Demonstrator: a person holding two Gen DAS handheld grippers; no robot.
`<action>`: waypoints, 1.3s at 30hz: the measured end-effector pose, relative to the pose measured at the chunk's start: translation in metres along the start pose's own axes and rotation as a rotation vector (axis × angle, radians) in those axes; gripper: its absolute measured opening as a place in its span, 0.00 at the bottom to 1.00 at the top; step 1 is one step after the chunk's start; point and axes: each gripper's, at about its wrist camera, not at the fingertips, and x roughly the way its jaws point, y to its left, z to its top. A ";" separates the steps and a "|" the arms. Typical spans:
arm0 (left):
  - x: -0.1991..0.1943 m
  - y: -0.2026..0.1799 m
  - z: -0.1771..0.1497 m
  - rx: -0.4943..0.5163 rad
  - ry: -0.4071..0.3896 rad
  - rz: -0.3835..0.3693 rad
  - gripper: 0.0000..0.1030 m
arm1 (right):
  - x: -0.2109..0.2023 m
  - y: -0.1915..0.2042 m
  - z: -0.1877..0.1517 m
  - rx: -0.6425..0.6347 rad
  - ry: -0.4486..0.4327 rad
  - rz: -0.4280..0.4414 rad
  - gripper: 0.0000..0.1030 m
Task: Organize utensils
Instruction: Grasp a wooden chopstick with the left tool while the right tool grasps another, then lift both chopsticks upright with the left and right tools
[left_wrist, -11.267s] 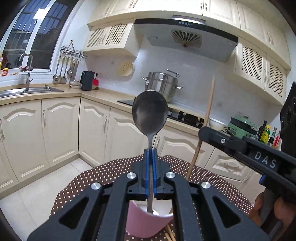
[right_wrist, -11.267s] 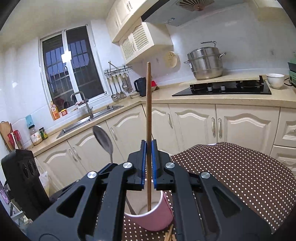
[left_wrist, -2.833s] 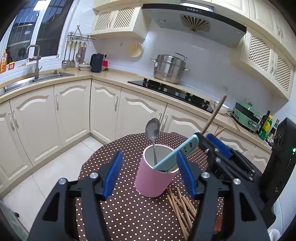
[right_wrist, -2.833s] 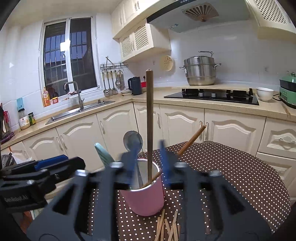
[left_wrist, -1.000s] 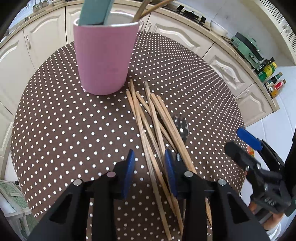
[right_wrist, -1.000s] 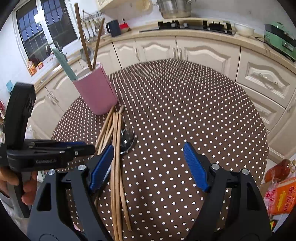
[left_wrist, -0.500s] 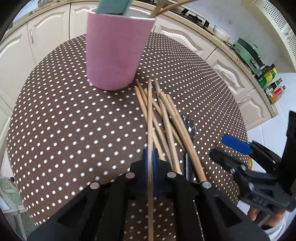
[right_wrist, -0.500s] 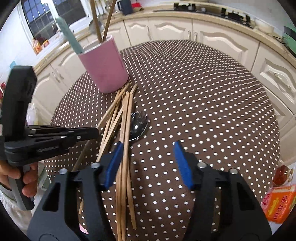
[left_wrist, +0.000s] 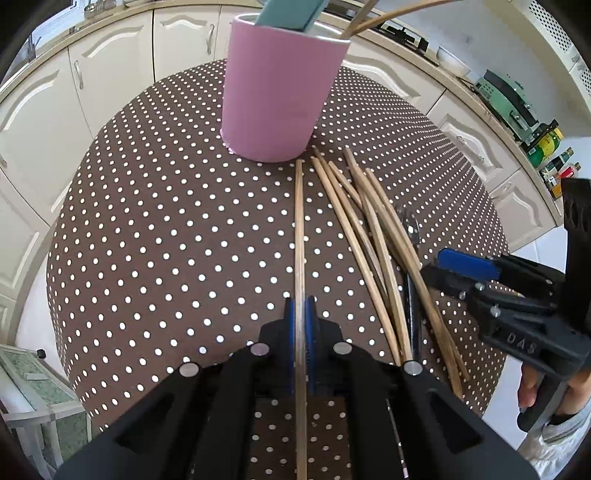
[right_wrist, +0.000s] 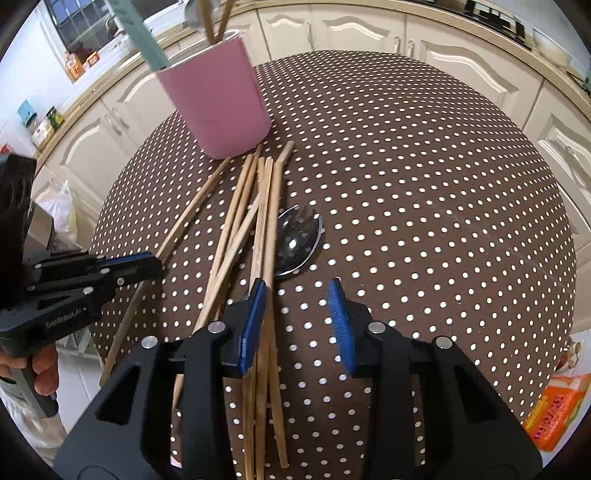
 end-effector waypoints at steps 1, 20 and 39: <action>0.001 -0.001 0.000 0.001 0.005 0.001 0.05 | 0.003 0.002 -0.002 -0.008 0.009 -0.010 0.34; 0.019 -0.006 0.025 -0.009 0.038 -0.026 0.05 | 0.004 -0.002 0.008 0.002 0.012 -0.001 0.06; -0.097 -0.016 -0.033 0.106 -0.362 -0.173 0.05 | -0.094 -0.021 0.002 0.059 -0.381 0.117 0.06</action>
